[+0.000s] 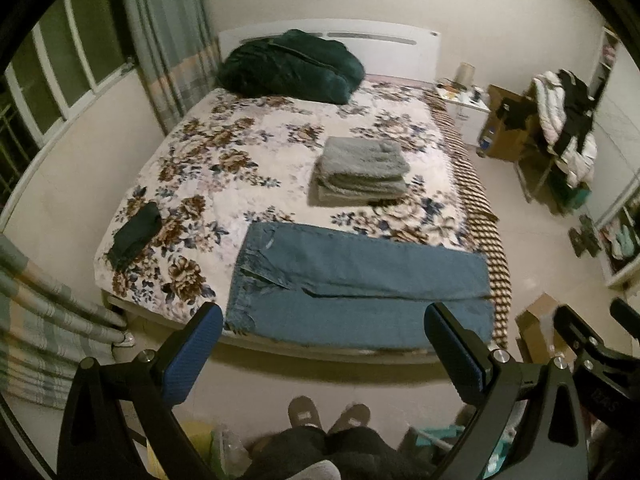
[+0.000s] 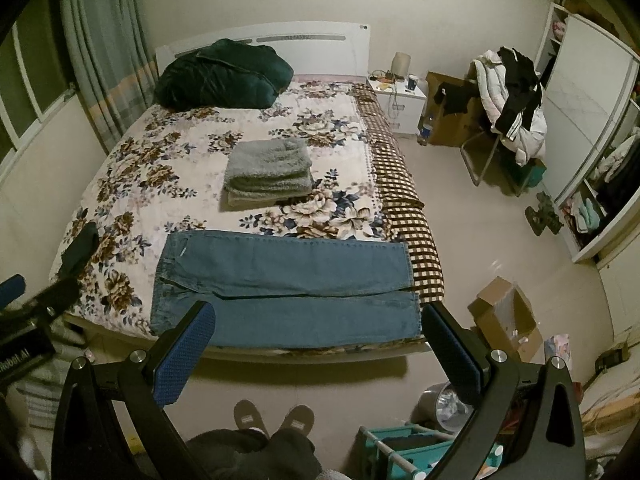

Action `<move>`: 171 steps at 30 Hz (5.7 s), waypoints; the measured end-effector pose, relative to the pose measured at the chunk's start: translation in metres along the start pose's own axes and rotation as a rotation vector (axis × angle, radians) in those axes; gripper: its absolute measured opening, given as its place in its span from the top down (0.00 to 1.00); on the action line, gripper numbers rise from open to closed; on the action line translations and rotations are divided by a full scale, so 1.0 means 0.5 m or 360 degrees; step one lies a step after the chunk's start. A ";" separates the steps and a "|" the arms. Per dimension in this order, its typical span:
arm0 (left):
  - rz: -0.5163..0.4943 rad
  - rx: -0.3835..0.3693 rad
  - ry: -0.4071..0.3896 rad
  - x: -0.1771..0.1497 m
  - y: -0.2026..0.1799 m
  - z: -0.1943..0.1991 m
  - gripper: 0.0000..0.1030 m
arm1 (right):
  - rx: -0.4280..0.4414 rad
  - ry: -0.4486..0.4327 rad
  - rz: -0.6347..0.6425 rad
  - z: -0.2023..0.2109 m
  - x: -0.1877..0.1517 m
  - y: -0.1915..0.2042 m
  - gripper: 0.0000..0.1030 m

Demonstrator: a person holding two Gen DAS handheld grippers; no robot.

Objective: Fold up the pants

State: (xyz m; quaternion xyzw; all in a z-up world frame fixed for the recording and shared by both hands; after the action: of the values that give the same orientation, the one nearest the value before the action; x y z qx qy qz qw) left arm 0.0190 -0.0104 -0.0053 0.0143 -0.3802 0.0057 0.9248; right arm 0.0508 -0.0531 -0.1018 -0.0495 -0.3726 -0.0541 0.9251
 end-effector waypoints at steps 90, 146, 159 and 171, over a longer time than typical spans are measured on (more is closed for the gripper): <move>0.0764 0.0397 0.1035 -0.552 0.245 -0.939 0.66 | -0.0286 0.0983 -0.1361 -1.130 -0.729 -0.498 0.39; -0.0230 0.0053 0.0924 -0.711 -0.056 -1.029 0.25 | -0.0613 0.0619 -0.1394 -1.109 -0.762 -0.710 0.96; -0.0210 -0.0047 0.0835 -0.623 -0.052 -1.053 0.25 | -0.0361 0.0608 -0.1155 -1.148 -0.634 -0.737 0.48; -0.0203 0.0012 0.0827 -0.621 -0.013 -1.172 0.24 | -0.0480 0.0599 -0.0614 -1.291 -0.579 -0.706 0.88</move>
State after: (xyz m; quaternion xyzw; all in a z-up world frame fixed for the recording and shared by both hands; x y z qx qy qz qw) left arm 0.2102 0.0012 -0.6402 0.0399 -0.1284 -0.0477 0.9898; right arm 0.2367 -0.4693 -0.7478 -0.1036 -0.1850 -0.2917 0.9327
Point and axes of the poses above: each gripper's, at about its wrist camera, not at the fingertips, and z roughly against the way its jaws point, y to its left, x to its top, the point moved 3 cm from there along -z, roughly the way its jaws point, and after that the axes turned 12 degrees about -y, right-handed, at the moved point
